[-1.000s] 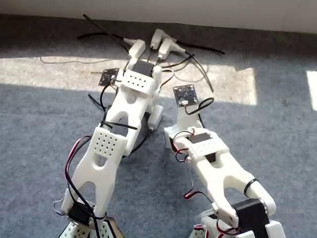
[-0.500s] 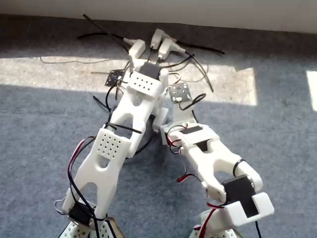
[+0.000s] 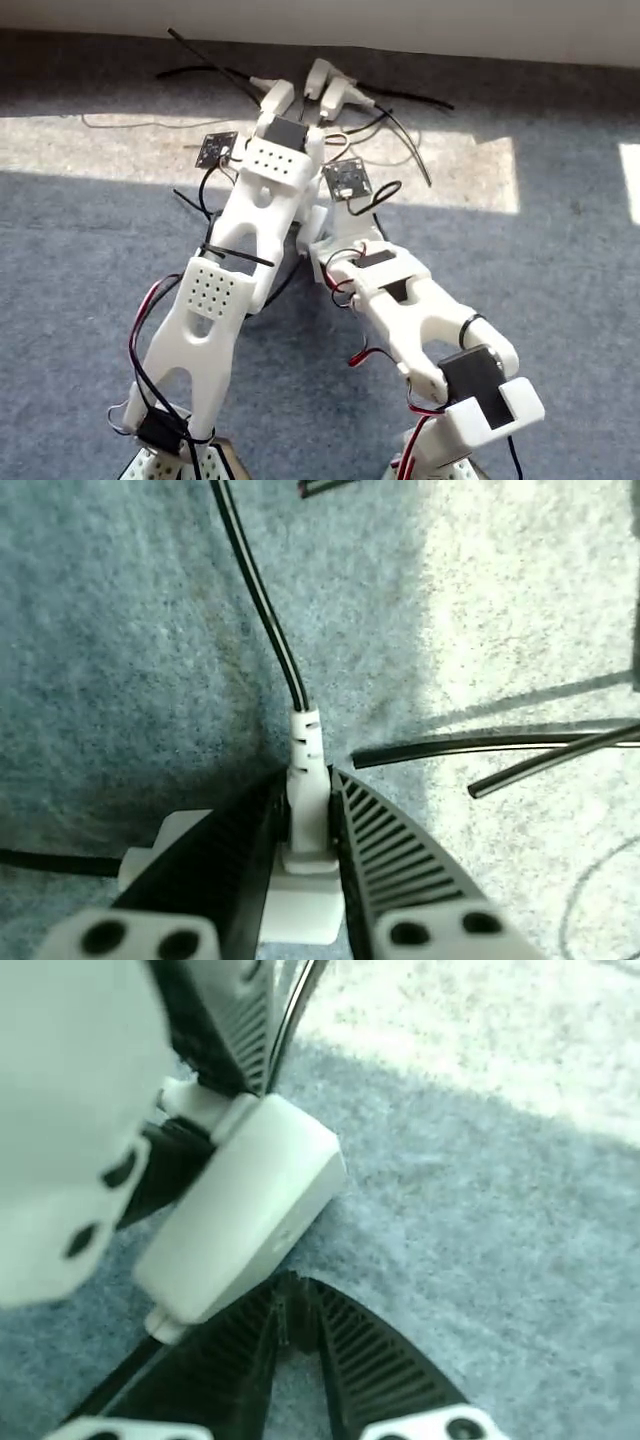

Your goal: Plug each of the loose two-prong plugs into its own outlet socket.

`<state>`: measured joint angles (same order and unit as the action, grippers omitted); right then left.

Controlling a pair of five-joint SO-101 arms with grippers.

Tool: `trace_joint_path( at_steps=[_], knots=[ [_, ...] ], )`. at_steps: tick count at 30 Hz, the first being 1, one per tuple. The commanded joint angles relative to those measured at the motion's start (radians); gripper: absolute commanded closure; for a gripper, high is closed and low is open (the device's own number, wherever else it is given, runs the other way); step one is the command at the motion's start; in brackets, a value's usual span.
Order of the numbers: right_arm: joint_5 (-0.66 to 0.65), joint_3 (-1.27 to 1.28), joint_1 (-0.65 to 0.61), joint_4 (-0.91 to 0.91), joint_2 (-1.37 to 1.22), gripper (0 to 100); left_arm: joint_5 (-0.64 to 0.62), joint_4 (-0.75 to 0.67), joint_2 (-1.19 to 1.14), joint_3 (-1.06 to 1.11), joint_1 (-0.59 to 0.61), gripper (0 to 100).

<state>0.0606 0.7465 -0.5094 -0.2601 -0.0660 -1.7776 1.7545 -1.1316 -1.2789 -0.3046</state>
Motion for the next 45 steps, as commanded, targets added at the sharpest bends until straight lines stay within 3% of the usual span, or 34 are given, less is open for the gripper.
trace_joint_path(
  at_steps=[1,6,11,18,22,27,36,45],
  knots=[
    [-0.011,-0.008,0.085,-0.005,0.087,99.0,-0.009,0.006,0.062,-0.091,0.027,99],
    [-0.011,0.111,0.219,-0.053,0.280,99.0,-0.006,0.006,0.058,-0.268,0.107,99],
    [-0.011,0.248,0.249,0.085,0.395,99.0,-0.005,0.012,0.056,-0.291,0.117,99],
    [-0.011,0.249,0.196,0.364,0.254,99.0,-0.005,0.014,0.058,-0.257,0.068,99],
    [-0.011,0.110,0.173,0.369,0.077,99.0,-0.003,0.014,0.058,-0.257,0.054,99],
    [-0.011,-0.061,0.157,0.369,-0.061,99.0,0.095,0.014,0.061,-0.262,0.007,99],
    [-0.011,-0.093,0.036,0.367,-0.048,99.0,0.098,0.014,0.058,-0.259,-0.005,99],
    [-0.014,-0.094,0.002,0.367,-0.050,99.0,0.098,0.014,0.058,-0.263,-0.004,99]
  ],
)
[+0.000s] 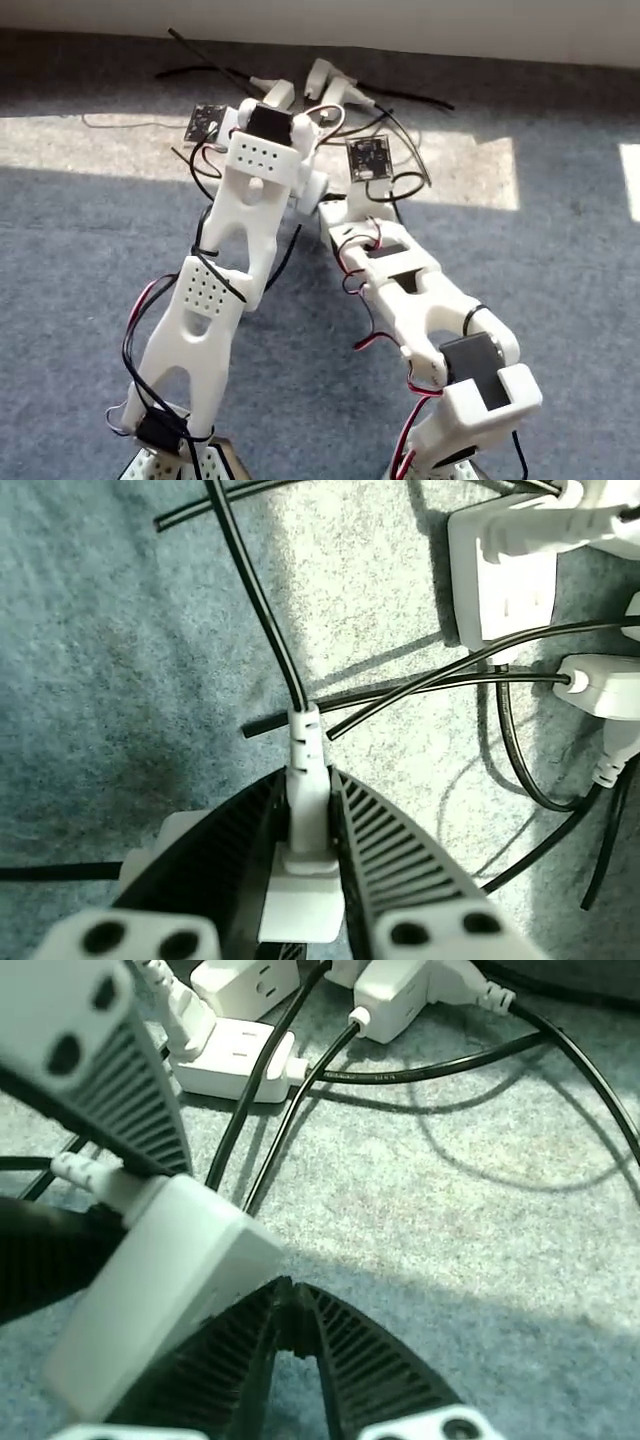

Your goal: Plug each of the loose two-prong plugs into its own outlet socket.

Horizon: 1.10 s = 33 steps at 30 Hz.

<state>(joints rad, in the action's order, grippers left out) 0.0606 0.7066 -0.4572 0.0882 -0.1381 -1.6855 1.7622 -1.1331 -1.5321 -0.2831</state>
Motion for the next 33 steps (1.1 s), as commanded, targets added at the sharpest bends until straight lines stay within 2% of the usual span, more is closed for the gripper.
trace_joint_path(
  at_steps=[1,7,11,17,21,26,33],
  knots=[
    [-0.017,-0.054,-0.050,0.019,0.024,99.0,0.006,0.006,0.059,-0.010,-0.025,99],
    [-0.018,-0.058,-0.019,0.021,0.027,99.0,0.009,0.006,0.059,-0.004,-0.019,99],
    [-0.014,-0.085,0.027,0.019,0.027,99.0,0.089,0.006,0.058,-0.002,-0.045,99],
    [-0.018,-0.085,0.044,0.019,0.027,99.0,0.101,0.006,0.056,-0.002,-0.054,99],
    [-0.012,-0.085,0.076,0.019,0.027,99.0,0.212,0.006,0.056,-0.002,-0.088,99],
    [-0.012,-0.084,0.082,0.007,0.027,99.0,0.216,0.005,0.056,-0.002,-0.096,99],
    [-0.011,-0.085,0.084,-0.114,0.070,99.1,0.219,0.002,0.056,-0.004,-0.116,99]
  ],
)
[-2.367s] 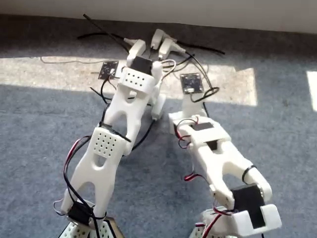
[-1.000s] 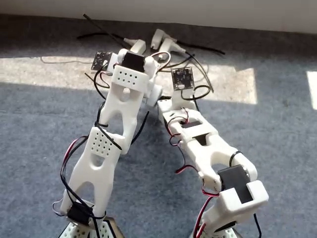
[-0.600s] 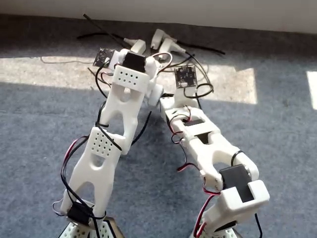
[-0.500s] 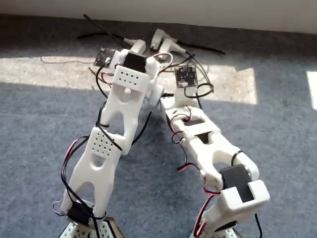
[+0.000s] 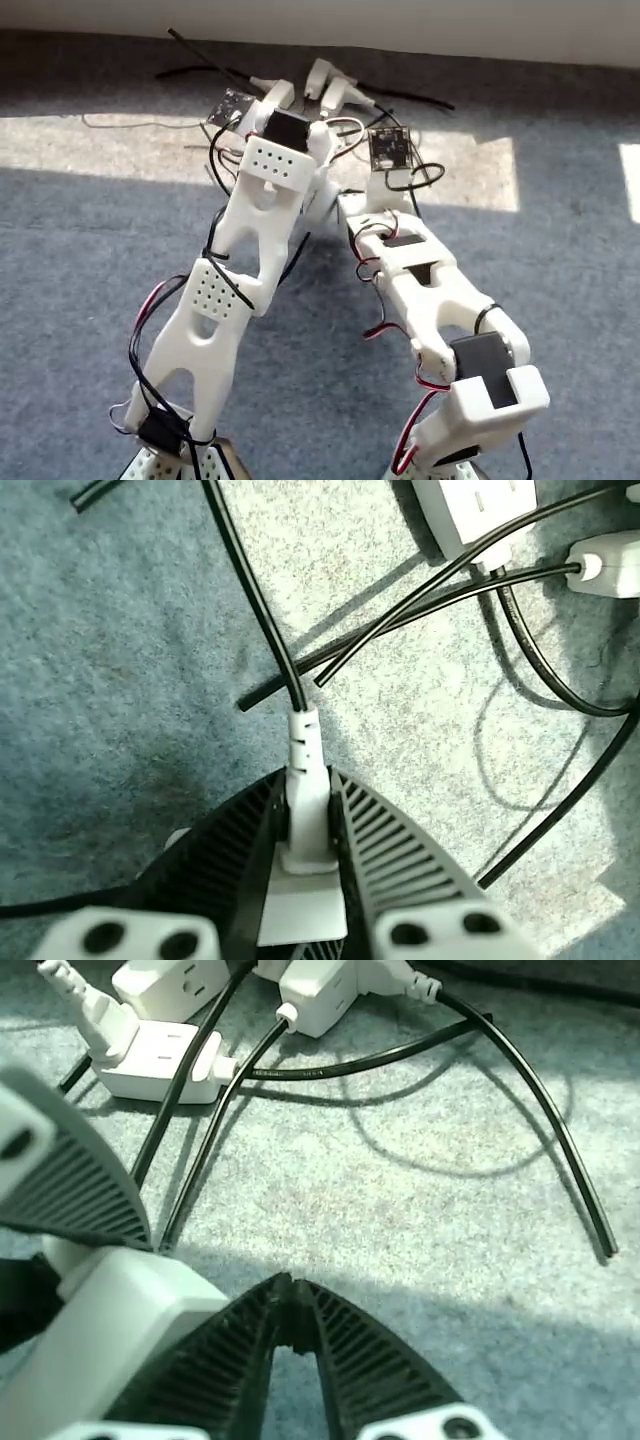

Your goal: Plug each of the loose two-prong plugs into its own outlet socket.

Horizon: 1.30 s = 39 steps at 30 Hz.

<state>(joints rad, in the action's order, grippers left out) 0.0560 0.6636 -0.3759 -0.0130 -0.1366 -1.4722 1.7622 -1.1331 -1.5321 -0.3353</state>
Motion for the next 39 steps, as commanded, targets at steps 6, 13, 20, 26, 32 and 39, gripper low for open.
trace_joint_path(
  at_steps=[6,13,20,26,32,39],
  knots=[
    [0.029,0.019,0.070,-0.018,0.148,99.1,0.005,-0.002,0.058,-0.010,-0.068,99],
    [0.354,0.177,0.320,-0.039,0.398,99.1,0.005,-0.084,0.059,-0.008,0.016,99],
    [0.310,0.469,0.390,-0.039,0.671,99.0,0.003,-0.319,0.058,-0.010,0.091,99],
    [0.230,0.585,0.358,-0.041,0.691,98.5,0.009,-0.641,0.058,-0.004,0.188,99],
    [0.190,0.536,0.317,-0.044,0.591,97.8,0.089,-1.088,0.036,0.031,0.289,99],
    [0.189,0.325,0.314,-0.193,0.378,82.4,0.624,-1.433,-0.056,0.093,0.300,92]
  ],
)
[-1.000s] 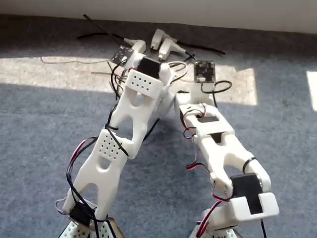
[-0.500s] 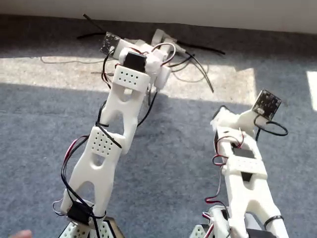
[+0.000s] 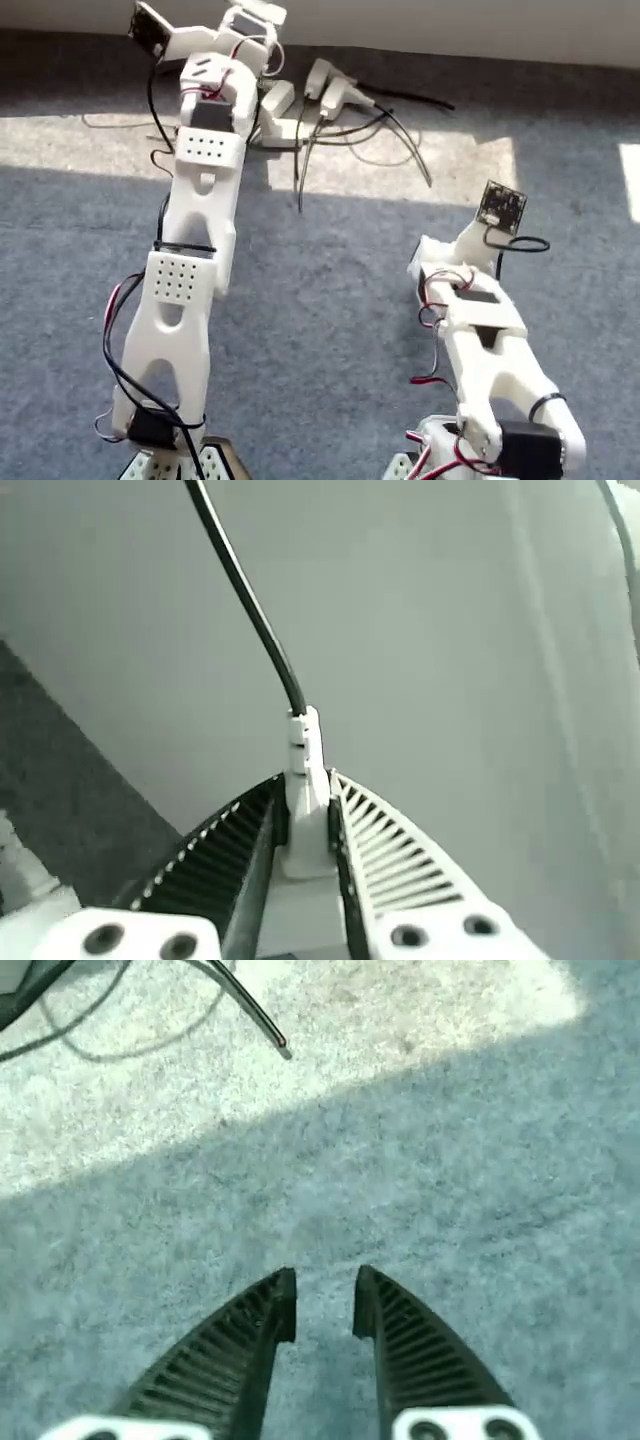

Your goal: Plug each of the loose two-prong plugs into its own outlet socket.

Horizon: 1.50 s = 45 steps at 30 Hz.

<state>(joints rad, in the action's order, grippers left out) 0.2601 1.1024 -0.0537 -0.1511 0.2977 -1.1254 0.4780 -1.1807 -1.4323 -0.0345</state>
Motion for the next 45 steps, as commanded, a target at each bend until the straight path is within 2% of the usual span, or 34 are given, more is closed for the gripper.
trace_joint_path(
  at_steps=[1,6,12,18,20,23,26,32,34,38,41,45],
  knots=[
    [-0.015,-0.140,-0.008,-0.073,-0.081,81.7,0.292,-0.137,-0.012,-0.007,-0.001,89],
    [-0.041,-0.222,-0.008,-0.134,-0.142,81.4,0.293,-0.026,-0.004,-0.054,0.027,77],
    [-0.118,-0.220,-0.050,-0.134,-0.142,81.4,0.292,0.041,-0.004,-0.094,0.094,76],
    [-0.127,-0.225,-0.051,-0.134,-0.150,81.4,0.287,0.089,0.004,-0.105,0.176,76],
    [-0.127,-0.225,-0.051,-0.134,-0.151,81.4,0.252,0.120,0.002,-0.162,0.219,76],
    [-0.127,-0.226,-0.051,-0.134,-0.151,81.4,0.238,0.264,0.012,-0.245,0.289,76],
    [-0.127,-0.226,-0.051,-0.133,-0.153,81.4,0.259,0.448,0.101,-0.211,0.334,76],
    [-0.127,-0.225,-0.051,-0.133,-0.147,81.4,0.623,0.822,0.200,-0.226,0.334,76],
    [-0.127,-0.222,-0.050,-0.133,-0.143,81.4,0.667,0.945,0.236,-0.237,0.340,76],
    [-0.127,-0.222,-0.048,-0.133,-0.143,81.4,0.677,1.168,0.377,-0.236,0.357,76],
    [-0.127,-0.223,-0.047,-0.133,-0.142,81.4,0.678,1.281,0.516,-0.236,0.361,76],
    [-0.127,-0.223,-0.047,-0.133,-0.142,81.4,0.733,1.297,0.702,-0.232,0.397,76]
  ],
)
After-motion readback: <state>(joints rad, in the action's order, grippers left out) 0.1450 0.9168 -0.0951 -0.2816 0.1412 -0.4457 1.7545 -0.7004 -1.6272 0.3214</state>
